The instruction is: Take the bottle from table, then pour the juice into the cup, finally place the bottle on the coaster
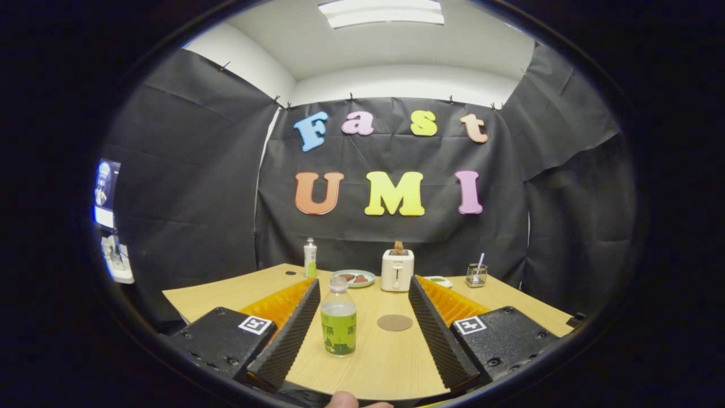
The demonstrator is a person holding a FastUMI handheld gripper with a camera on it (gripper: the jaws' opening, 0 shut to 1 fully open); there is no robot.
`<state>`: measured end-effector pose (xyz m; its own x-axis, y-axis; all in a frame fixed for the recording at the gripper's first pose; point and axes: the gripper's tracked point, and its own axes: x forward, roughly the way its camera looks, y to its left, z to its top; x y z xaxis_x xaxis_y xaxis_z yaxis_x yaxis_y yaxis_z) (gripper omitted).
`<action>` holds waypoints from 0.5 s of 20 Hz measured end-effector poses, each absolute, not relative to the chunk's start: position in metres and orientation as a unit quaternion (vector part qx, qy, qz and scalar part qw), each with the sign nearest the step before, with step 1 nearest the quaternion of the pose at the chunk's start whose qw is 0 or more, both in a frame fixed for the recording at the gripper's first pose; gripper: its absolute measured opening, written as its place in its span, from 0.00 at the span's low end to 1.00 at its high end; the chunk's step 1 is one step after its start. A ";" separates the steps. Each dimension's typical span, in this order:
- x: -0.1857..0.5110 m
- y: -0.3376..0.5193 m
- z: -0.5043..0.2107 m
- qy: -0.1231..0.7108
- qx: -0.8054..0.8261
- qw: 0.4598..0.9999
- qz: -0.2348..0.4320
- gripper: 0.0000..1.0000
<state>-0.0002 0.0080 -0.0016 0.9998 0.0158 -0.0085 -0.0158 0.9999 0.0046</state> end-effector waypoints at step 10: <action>0.006 0.024 -0.018 0.024 0.016 0.999 0.016 1.00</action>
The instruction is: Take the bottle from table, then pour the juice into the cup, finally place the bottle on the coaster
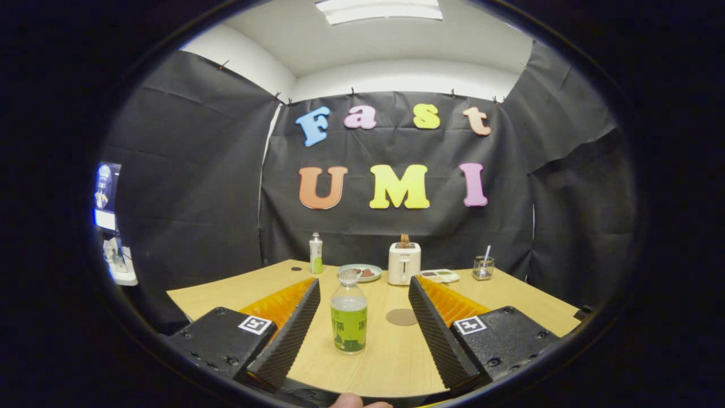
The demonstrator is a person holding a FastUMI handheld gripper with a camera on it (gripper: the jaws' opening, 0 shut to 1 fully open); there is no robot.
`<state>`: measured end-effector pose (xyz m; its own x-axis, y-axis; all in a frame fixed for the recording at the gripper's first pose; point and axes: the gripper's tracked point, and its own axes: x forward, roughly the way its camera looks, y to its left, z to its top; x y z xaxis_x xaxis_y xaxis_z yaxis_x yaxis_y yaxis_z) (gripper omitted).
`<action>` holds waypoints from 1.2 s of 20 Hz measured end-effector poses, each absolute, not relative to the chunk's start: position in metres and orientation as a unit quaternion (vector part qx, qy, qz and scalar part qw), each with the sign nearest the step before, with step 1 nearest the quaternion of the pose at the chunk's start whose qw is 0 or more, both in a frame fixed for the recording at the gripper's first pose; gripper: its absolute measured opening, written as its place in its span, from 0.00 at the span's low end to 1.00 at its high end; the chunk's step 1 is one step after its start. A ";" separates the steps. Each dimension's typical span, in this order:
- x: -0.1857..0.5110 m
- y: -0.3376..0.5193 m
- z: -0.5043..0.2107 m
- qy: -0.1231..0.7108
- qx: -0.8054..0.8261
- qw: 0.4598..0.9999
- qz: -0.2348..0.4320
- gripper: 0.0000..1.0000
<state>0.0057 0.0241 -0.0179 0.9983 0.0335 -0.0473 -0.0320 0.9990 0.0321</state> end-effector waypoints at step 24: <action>0.099 0.049 -0.169 0.218 -0.022 0.975 -0.031 1.00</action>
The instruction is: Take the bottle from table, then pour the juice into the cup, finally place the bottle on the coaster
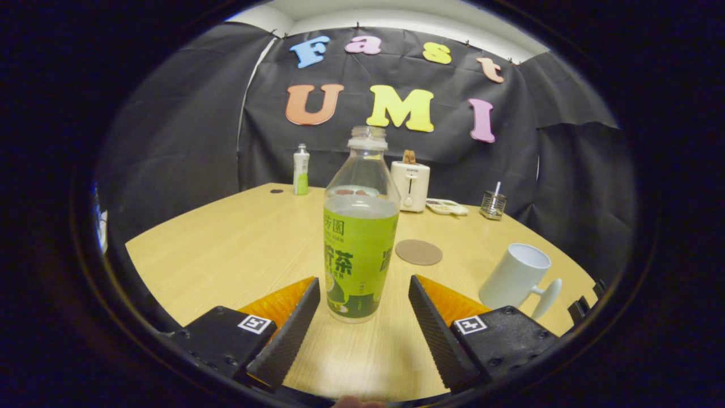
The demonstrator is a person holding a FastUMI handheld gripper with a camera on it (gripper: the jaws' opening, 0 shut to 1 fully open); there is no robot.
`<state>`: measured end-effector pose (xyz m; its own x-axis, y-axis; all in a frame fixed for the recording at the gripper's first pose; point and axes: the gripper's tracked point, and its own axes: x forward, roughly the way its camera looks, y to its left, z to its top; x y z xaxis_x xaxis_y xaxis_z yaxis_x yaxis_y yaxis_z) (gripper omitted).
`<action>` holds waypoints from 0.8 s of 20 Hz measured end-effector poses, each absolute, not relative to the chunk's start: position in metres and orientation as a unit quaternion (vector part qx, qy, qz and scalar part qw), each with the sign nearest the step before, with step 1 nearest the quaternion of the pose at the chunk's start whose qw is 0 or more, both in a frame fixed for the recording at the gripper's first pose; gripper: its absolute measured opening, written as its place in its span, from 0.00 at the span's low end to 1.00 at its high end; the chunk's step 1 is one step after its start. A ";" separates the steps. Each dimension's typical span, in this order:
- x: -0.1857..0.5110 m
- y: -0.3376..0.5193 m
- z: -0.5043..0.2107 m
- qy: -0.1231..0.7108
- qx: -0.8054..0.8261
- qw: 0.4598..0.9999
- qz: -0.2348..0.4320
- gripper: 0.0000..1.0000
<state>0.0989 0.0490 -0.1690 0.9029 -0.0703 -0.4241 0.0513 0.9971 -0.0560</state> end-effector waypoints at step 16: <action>0.124 0.058 -0.169 0.233 -0.028 0.972 -0.019 1.00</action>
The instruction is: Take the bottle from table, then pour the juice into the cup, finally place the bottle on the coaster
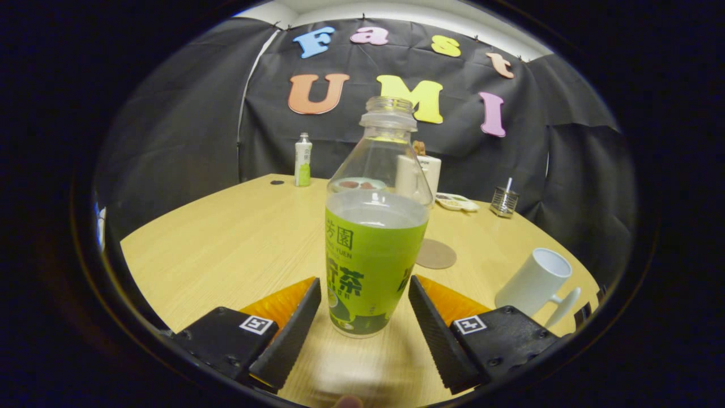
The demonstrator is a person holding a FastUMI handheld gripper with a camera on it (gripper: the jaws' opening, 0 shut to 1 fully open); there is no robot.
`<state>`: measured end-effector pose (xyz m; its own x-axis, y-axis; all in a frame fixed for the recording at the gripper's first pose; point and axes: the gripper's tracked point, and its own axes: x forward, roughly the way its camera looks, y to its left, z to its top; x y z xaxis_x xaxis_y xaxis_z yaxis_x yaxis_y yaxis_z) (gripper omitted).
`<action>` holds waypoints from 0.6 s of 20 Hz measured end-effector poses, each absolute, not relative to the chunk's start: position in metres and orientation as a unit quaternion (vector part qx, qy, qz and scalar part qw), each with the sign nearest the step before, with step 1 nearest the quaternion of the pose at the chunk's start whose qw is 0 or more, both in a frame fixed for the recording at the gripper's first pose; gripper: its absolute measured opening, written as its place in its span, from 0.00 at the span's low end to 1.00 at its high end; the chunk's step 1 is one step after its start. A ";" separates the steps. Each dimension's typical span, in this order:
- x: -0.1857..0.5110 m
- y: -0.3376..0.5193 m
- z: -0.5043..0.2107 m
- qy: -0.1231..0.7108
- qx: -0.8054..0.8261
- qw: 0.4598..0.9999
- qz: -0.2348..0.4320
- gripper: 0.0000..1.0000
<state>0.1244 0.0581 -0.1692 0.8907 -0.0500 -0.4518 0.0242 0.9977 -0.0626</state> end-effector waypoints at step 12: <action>0.116 0.054 -0.158 0.241 0.004 0.971 -0.013 0.81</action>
